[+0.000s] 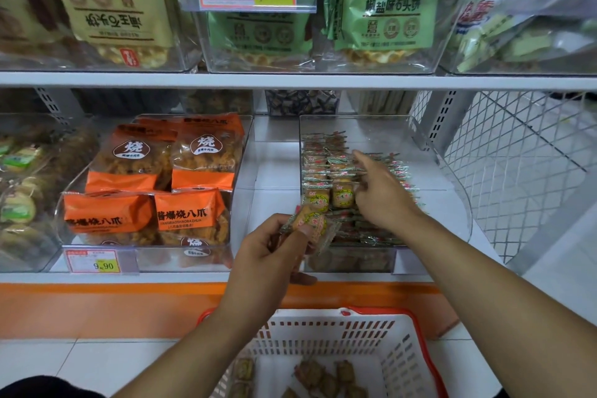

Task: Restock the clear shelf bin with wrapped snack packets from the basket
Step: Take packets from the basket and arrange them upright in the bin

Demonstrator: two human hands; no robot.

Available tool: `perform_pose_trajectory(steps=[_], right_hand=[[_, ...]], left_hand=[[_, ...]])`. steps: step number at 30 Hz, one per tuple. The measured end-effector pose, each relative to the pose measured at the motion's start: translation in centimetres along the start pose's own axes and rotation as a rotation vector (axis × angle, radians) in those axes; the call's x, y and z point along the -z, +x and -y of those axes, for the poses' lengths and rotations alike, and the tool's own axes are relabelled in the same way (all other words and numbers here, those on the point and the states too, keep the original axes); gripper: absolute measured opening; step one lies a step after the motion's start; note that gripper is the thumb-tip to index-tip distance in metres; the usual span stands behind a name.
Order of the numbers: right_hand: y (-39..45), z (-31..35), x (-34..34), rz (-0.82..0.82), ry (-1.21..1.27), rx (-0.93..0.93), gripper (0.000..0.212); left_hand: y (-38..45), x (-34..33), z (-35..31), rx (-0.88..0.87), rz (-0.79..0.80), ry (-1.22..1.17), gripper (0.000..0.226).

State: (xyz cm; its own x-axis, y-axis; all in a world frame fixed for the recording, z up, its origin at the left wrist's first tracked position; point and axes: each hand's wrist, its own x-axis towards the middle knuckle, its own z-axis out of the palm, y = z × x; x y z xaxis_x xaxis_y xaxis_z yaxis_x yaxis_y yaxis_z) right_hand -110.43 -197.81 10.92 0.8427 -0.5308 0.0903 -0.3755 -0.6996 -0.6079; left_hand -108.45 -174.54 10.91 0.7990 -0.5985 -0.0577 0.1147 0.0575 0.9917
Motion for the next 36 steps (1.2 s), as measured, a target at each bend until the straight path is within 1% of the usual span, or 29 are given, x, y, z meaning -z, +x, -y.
perform_pose_trajectory(steps=[2, 4, 5, 6, 8, 9, 10, 11, 13, 15, 18, 21, 23, 26, 28, 30, 33, 36], right_hand=[[-0.6, 0.4, 0.0, -0.106, -0.016, 0.068, 0.059], [-1.4, 1.3, 0.0, -0.233, 0.058, 0.129, 0.034], [-1.9, 1.9, 0.2, -0.236, 0.142, 0.153, 0.025], [-2.4, 2.6, 0.4, -0.169, 0.241, 0.176, 0.023], [-3.7, 3.9, 0.8, 0.122, 0.423, 0.211, 0.032], [-4.5, 4.3, 0.9, 0.252, 0.468, 0.229, 0.035], [-5.3, 4.6, 0.8, 0.335, 0.477, 0.243, 0.036], [-6.0, 4.5, 0.6, 0.366, 0.474, 0.245, 0.034], [-7.1, 4.0, 0.2, 0.330, 0.528, 0.208, 0.036], [-7.8, 3.5, 0.1, 0.311, 0.673, 0.108, 0.039], [-8.3, 3.4, 0.8, 0.367, 0.956, -0.068, 0.033], [-8.7, 3.6, 1.7, 0.443, 1.177, -0.165, 0.032], [-9.1, 3.7, 1.9, 0.516, 1.196, -0.206, 0.041], [-9.7, 3.8, 1.7, 0.618, 1.114, -0.263, 0.050], [-10.1, 3.8, 1.6, 0.686, 1.106, -0.286, 0.050], [-10.3, 4.0, 1.5, 0.758, 1.153, -0.285, 0.044], [-10.6, 4.1, 1.4, 0.740, 1.178, -0.285, 0.038], [-10.7, 4.1, 1.2, 0.668, 1.130, -0.281, 0.043]], left_hand=[[-0.1, 0.1, 0.1, 0.003, -0.003, -0.005, 0.015], [-0.1, 0.2, 0.0, 0.011, -0.005, -0.006, 0.014], [-0.1, 0.2, 0.0, 0.014, -0.006, -0.010, 0.014], [-0.1, 0.3, -0.1, 0.014, -0.004, -0.016, 0.014], [0.0, 0.6, -0.2, 0.005, 0.012, -0.034, 0.015], [0.0, 0.7, -0.3, 0.000, 0.022, -0.049, 0.016], [0.0, 0.9, -0.3, -0.001, 0.031, -0.066, 0.017], [0.0, 1.0, -0.3, 0.004, 0.040, -0.082, 0.017], [0.1, 1.3, -0.3, 0.026, 0.067, -0.127, 0.018], [0.1, 1.5, -0.1, 0.058, 0.106, -0.199, 0.024], [0.3, 1.7, 0.0, 0.100, 0.131, -0.289, 0.048], [0.3, 1.8, 0.0, 0.034, 0.130, -0.288, 0.052], [0.0, 1.8, -0.1, 0.000, 0.093, -0.267, 0.060], [-0.4, 1.8, -0.1, -0.006, 0.076, -0.232, 0.069], [-0.5, 1.6, 0.0, -0.008, 0.067, -0.202, 0.071], [-0.6, 1.4, 0.1, -0.013, 0.050, -0.177, 0.072], [-0.7, 1.3, 0.2, -0.020, 0.054, -0.116, 0.072], [-0.7, 1.3, 0.5, 0.022, 0.116, -0.090, 0.076]])
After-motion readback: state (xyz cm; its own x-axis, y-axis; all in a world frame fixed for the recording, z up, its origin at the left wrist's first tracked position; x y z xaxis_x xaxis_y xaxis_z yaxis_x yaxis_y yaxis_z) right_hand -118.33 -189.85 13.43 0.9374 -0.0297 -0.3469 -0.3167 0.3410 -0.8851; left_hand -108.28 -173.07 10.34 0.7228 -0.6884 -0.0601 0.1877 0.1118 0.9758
